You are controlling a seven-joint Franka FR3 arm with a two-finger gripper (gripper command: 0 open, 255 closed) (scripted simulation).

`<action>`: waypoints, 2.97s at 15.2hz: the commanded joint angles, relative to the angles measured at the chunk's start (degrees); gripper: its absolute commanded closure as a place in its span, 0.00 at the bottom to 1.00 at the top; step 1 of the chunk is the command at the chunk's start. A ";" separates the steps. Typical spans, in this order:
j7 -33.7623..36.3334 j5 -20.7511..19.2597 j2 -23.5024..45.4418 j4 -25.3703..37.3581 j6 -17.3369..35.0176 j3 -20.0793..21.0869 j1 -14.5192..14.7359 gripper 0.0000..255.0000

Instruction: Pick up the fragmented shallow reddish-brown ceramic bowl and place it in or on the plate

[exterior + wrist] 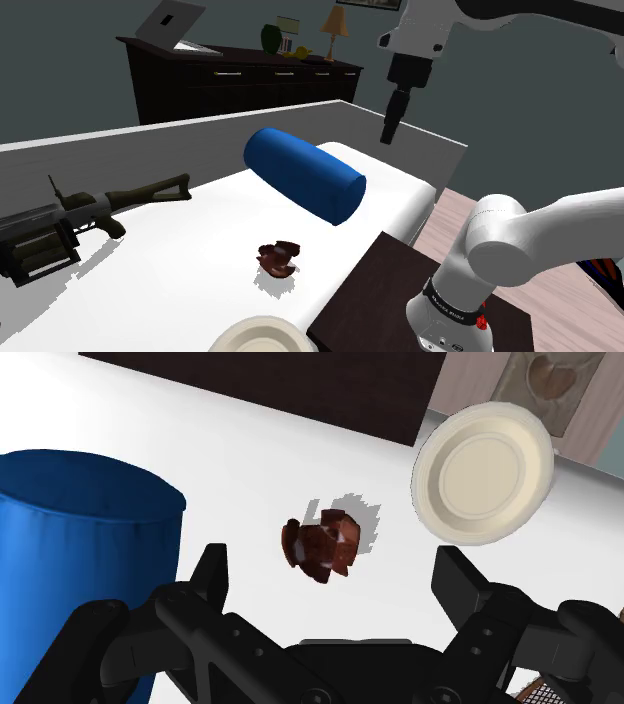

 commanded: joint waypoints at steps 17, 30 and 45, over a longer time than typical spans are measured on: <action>2.78 5.78 16.54 -17.15 30.70 5.87 1.54 0.00; 4.95 7.82 45.58 -16.17 56.51 10.09 2.67 0.00; 6.70 6.29 63.65 -12.67 70.30 10.29 4.36 0.00</action>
